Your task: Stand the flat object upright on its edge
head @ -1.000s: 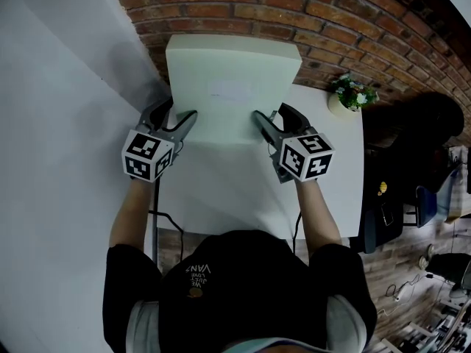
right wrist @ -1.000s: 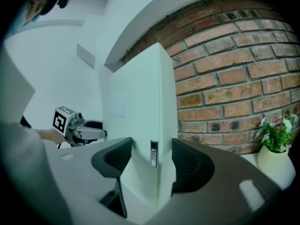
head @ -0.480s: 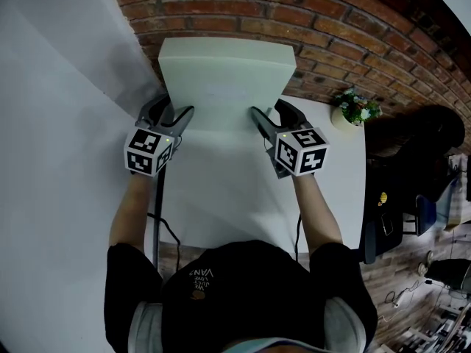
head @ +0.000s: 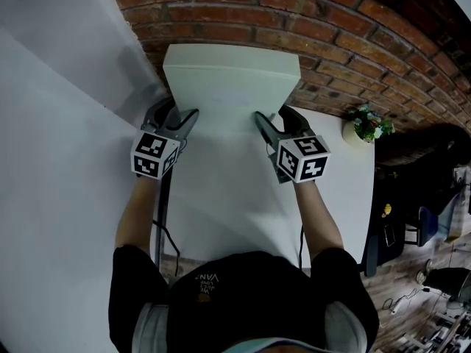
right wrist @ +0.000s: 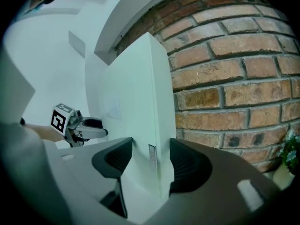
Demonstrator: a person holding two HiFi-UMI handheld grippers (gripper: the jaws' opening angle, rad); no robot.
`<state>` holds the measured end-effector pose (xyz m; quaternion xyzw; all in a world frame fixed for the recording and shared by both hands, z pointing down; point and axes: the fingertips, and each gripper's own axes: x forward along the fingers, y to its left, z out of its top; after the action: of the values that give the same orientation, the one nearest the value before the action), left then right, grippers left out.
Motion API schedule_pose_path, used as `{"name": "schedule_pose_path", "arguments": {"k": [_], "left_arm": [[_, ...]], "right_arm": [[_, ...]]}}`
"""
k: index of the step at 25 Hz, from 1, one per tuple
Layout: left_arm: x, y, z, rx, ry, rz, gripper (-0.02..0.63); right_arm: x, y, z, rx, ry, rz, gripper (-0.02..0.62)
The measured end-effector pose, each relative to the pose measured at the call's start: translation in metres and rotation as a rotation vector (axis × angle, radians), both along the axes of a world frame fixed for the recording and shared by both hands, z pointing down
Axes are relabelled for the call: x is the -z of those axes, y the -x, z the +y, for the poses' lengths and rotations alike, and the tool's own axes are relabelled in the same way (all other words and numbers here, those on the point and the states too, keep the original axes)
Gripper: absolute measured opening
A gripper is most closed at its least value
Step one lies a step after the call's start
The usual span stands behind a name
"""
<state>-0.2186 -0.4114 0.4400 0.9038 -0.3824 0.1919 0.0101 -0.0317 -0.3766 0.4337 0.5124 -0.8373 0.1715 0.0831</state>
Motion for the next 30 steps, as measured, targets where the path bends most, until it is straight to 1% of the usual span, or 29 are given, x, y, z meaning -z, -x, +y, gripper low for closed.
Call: {"name": "schedule_pose_path", "arguments": {"k": [14,21,30], "left_arm": [[-0.026,0.001,-0.043,0.000,0.004,-0.021,0.256],[-0.039,0.003,-0.056,0.007,0.000,-0.037,0.255],[-0.048,0.009,-0.065,0.027,0.000,-0.034,0.255]], "right_arm": [[-0.025,0.002,-0.039,-0.012,0.008,-0.002,0.250],[-0.036,0.004,-0.049,-0.016,0.010,0.002,0.249],[-0.043,0.009,-0.061,-0.005,0.011,0.002,0.247]]}}
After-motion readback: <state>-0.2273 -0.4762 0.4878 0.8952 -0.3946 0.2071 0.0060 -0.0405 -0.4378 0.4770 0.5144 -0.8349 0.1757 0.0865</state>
